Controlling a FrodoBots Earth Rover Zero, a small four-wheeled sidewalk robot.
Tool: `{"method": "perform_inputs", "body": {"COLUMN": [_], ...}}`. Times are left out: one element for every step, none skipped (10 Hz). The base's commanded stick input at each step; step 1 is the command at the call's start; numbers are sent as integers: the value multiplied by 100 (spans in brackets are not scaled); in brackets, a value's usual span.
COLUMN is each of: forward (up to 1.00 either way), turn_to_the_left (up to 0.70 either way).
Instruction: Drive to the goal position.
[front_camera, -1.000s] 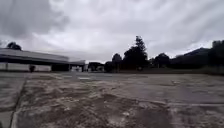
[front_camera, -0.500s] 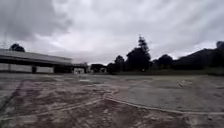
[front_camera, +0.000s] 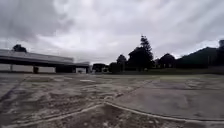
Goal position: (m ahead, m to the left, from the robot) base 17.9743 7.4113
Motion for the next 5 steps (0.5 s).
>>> {"method": "perform_inputs", "body": {"forward": [70,70,70,70,70], "turn_to_the_left": [0,0,0,0,0]}}
